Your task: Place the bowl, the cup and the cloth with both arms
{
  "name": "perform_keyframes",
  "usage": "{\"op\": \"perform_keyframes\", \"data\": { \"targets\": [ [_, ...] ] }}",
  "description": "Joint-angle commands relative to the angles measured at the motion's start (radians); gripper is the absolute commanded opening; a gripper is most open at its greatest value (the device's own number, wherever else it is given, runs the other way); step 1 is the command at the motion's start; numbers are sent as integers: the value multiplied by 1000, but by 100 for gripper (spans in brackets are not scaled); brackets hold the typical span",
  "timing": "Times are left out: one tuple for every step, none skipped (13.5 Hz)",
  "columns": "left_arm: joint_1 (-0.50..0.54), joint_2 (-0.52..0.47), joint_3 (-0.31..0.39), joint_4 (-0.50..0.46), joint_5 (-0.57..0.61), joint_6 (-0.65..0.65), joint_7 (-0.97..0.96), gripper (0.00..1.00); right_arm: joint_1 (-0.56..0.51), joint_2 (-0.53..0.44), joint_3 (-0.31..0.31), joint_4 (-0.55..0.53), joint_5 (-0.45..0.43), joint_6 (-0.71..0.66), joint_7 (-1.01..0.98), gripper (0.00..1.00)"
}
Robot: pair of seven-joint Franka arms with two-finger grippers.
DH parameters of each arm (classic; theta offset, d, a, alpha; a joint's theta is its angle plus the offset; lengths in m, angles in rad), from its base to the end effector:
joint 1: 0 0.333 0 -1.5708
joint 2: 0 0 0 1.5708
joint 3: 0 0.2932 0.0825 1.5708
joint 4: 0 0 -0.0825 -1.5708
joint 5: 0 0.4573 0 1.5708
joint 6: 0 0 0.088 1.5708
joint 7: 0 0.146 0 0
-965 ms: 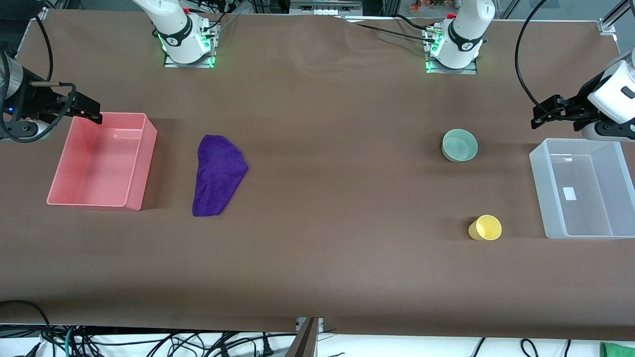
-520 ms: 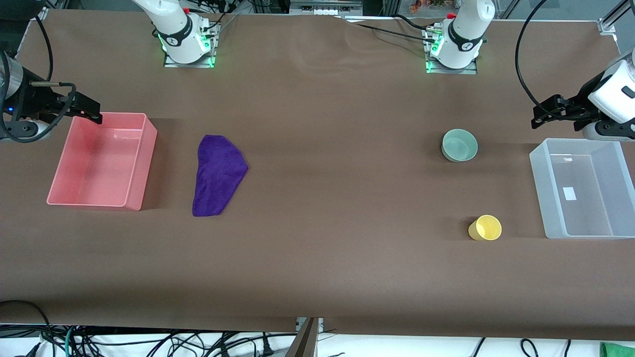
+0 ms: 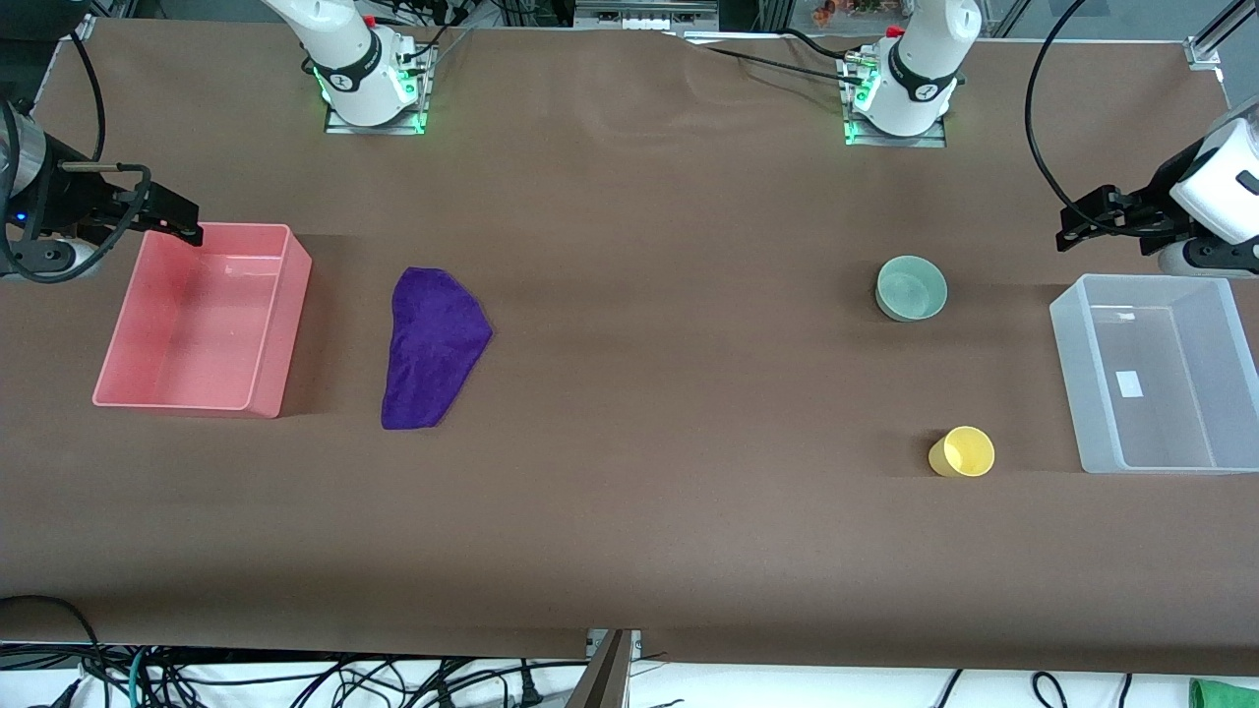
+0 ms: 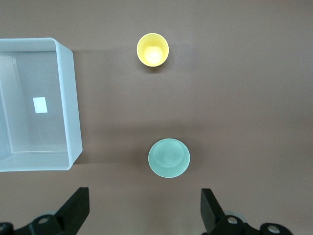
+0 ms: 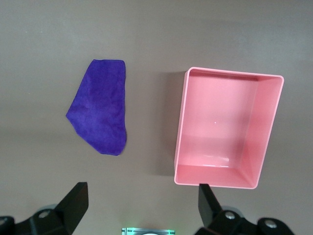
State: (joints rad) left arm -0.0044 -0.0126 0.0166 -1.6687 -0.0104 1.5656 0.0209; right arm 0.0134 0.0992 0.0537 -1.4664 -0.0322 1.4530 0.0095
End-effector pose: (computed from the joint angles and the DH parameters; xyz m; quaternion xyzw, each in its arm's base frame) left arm 0.6159 0.0060 0.5171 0.9990 -0.0041 -0.0451 0.0060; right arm 0.6380 0.0366 0.5466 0.9979 0.0278 -0.0556 0.0155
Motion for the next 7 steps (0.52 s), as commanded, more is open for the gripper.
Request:
{"op": "perform_keyframes", "data": {
  "targets": [
    [0, -17, 2, 1, -2, -16, 4, 100, -7, 1, 3, 6, 17, 1, 14, 99],
    [0, -15, -3, 1, -2, -19, 4, 100, -7, -1, 3, 6, 17, 1, 14, 99],
    [0, -18, -3, 0, -2, -22, 4, 100, -7, -1, 3, 6, 17, 1, 14, 99],
    [0, -18, -4, -2, 0, -24, 4, 100, -7, 1, 2, 6, 17, 1, 14, 99],
    [0, -18, -4, -2, 0, -41, 4, 100, -7, 1, 3, 6, 17, 1, 15, 99],
    [1, -20, -4, -6, 0, -58, 4, 100, -7, 1, 3, 6, 17, 1, 15, 99],
    [3, -21, -1, -9, 7, -58, 7, 100, -7, -1, 3, 6, 17, 1, 15, 99]
  ]
}}
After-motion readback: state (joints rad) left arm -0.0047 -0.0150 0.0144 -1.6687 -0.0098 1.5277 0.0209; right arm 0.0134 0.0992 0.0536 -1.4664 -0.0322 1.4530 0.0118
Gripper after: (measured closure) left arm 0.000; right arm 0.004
